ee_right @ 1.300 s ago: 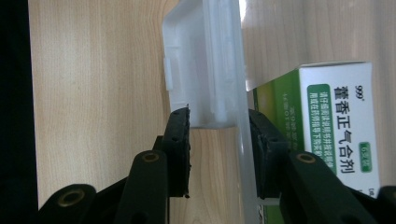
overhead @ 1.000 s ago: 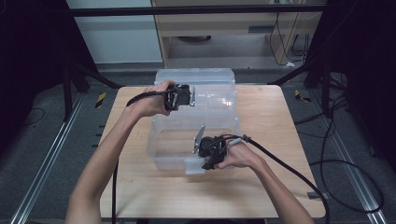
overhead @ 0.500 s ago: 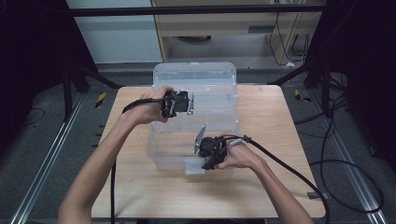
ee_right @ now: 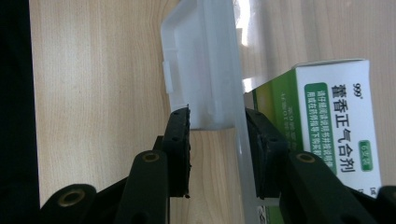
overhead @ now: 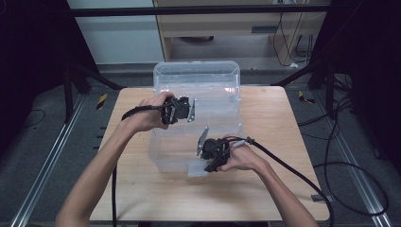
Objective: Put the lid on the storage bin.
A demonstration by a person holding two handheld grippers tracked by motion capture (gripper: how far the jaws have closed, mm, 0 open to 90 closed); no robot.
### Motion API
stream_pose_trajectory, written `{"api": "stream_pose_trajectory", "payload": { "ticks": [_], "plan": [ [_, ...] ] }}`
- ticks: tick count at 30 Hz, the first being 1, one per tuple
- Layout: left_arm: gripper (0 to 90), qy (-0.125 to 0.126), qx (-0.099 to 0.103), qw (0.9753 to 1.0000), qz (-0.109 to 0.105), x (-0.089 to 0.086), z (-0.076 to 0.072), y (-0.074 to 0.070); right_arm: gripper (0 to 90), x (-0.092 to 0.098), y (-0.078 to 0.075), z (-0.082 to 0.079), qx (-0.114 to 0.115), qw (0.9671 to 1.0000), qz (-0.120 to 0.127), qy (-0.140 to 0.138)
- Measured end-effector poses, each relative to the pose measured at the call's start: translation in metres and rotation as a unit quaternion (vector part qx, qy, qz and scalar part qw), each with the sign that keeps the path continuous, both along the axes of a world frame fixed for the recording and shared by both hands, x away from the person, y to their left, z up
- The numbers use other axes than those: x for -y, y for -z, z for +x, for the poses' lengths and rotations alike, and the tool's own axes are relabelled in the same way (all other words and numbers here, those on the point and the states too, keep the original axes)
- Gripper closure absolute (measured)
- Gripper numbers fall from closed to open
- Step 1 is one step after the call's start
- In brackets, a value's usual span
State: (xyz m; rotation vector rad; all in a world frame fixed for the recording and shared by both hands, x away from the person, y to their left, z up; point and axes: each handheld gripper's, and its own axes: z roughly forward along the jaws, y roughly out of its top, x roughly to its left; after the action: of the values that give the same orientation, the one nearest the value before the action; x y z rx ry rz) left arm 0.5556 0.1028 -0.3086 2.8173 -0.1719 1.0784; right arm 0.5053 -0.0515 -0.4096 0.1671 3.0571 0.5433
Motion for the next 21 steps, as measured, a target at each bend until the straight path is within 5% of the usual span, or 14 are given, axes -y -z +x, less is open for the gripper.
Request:
{"api": "stream_pose_trajectory", "payload": {
  "ticks": [21],
  "plan": [
    [79.5, 0.003, 0.009, 0.9999, -0.006, -0.004, -0.023, 0.005, 64.0, 0.001, 0.0, -0.001, -0.004, 1.0, 0.006, 0.001]
  ]
}}
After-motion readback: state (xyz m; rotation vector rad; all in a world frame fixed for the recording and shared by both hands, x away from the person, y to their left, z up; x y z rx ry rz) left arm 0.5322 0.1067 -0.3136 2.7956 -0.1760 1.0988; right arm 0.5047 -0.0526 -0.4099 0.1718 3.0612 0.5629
